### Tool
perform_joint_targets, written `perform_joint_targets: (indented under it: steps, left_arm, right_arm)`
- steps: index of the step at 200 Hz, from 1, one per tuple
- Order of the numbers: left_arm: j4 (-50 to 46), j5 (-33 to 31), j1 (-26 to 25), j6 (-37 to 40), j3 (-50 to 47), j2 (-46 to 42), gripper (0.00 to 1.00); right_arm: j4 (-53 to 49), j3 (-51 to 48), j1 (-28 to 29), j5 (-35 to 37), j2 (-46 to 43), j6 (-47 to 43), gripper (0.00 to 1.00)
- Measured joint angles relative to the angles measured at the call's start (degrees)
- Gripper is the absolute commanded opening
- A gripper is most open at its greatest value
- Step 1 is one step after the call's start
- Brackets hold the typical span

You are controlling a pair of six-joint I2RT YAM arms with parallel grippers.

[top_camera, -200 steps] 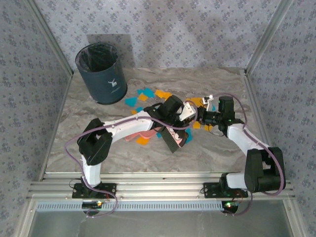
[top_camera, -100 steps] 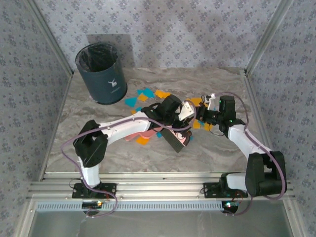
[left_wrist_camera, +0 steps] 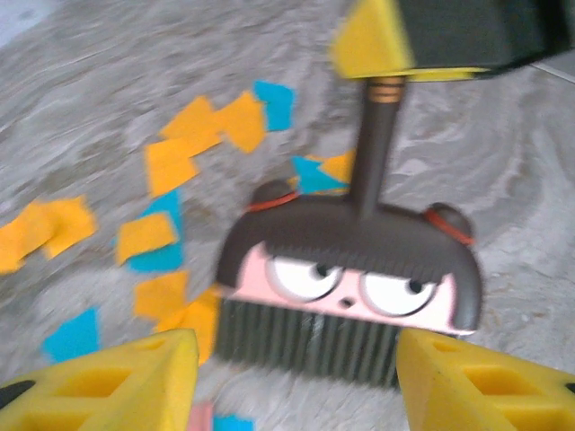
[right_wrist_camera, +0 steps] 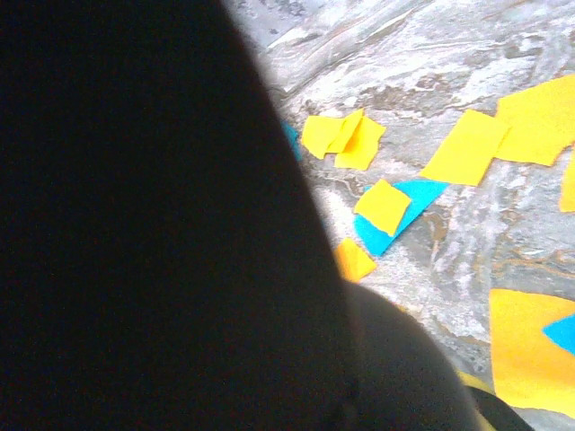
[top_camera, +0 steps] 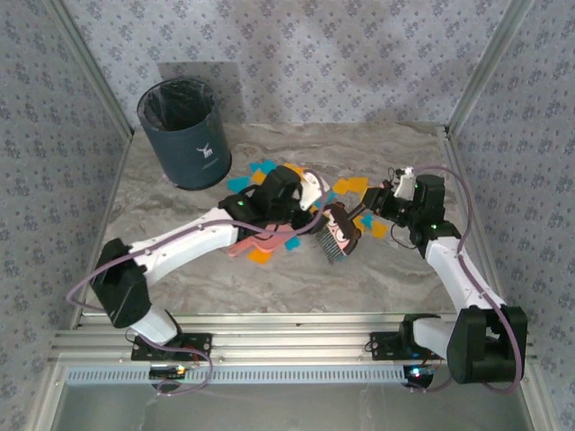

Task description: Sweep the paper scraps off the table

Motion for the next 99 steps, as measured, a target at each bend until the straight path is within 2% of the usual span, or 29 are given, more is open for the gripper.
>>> perform_joint_targets:
  steps: [56,99]
  left_arm:
    - [-9.5,-9.4,4.5,-9.2,-6.0,-9.3,0.64]
    - [-18.4,-14.1,6.6,-12.0,-11.1,-17.3,0.67]
  right_arm:
    - [-1.7,-0.4,-0.5,3.8,-2.9,0.0,0.0]
    - [-4.5,-0.7,-1.2,5.5,-6.0,-1.0,0.0]
